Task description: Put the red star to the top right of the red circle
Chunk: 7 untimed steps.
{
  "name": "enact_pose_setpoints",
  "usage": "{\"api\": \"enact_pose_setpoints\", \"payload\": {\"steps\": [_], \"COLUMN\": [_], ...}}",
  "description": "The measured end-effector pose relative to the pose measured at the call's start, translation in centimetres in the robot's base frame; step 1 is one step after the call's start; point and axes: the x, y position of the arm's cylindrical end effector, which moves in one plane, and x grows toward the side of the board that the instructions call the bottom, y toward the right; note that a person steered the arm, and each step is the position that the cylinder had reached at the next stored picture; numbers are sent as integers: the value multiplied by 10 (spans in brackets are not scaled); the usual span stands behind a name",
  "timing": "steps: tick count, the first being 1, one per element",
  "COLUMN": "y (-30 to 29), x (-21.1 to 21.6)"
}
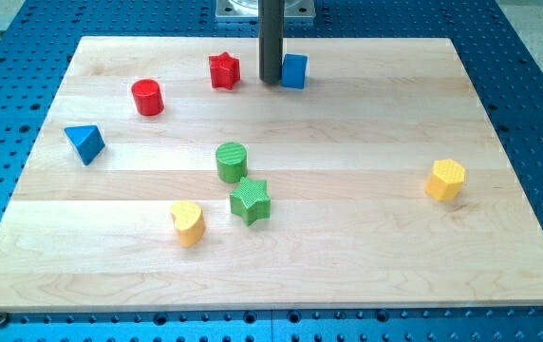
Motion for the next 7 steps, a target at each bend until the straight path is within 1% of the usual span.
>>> {"api": "enact_pose_setpoints", "payload": {"steps": [1,2,3,4,5,6,7], "y": [-19,14,5,-19,-19,-60,-92], "x": [7,-16,-19,-19,-25,-24,-13]}}
